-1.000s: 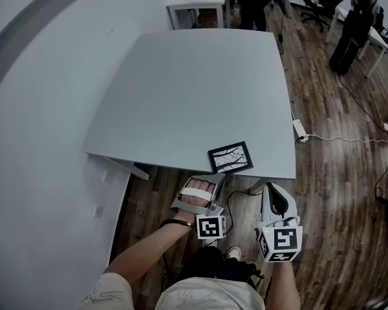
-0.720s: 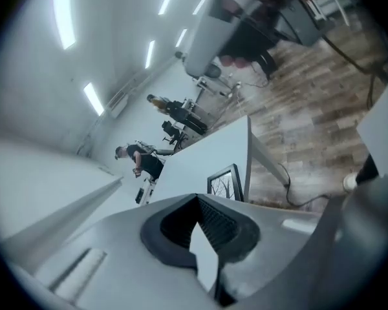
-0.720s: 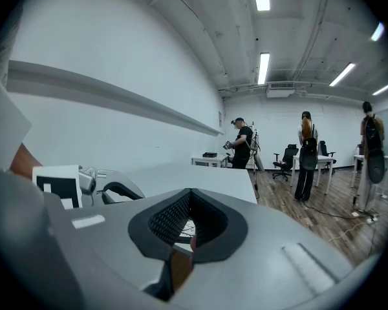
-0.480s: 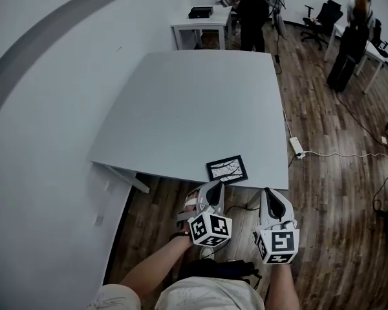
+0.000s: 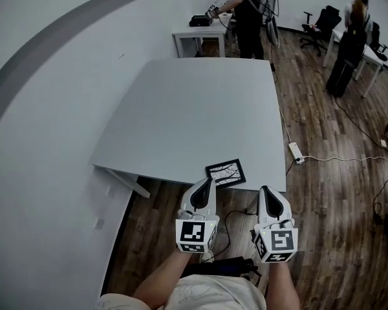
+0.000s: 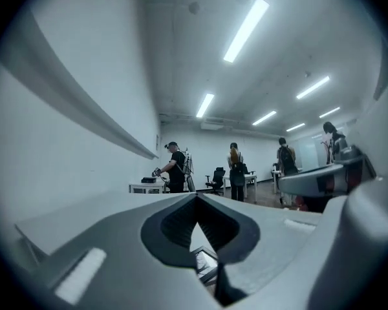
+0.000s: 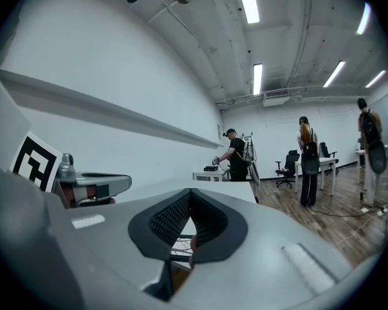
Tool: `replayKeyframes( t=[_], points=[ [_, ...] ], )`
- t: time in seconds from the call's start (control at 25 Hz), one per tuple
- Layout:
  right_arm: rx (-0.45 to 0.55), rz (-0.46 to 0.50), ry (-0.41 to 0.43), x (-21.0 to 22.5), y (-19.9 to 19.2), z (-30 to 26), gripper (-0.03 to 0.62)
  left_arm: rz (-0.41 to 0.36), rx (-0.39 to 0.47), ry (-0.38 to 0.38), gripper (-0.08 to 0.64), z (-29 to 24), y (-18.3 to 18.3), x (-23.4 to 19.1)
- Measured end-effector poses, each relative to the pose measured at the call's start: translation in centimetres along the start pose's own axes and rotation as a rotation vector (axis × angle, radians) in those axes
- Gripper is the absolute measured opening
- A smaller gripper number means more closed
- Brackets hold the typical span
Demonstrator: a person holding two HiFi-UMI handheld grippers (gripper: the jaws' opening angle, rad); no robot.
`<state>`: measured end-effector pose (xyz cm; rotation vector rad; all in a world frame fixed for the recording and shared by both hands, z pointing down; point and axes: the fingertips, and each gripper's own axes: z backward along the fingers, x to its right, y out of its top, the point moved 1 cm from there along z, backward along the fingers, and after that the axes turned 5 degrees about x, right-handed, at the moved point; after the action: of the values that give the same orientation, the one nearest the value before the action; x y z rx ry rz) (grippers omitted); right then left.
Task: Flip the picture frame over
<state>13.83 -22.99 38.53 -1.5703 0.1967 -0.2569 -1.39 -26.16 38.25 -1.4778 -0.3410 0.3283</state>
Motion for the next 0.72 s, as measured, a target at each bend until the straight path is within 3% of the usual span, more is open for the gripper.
replayKeyframes(
  t=[0.16,0.36,0.72],
  points=[
    [0.019,-0.045,-0.011,-0.1,-0.2,0.2,0.021,0.035,0.021,0.027,0.002,0.7,0.5,-0.7],
    [0.014,-0.019,-0.017,0.1,-0.3,0.2,0.021,0.011,0.026,0.024,0.002,0.9,0.5,-0.6],
    [0.015,-0.004,-0.019,0.1,-0.1,0.2,0.021,0.042,0.030,0.024,0.002,1.0,1.3,-0.6]
  ],
)
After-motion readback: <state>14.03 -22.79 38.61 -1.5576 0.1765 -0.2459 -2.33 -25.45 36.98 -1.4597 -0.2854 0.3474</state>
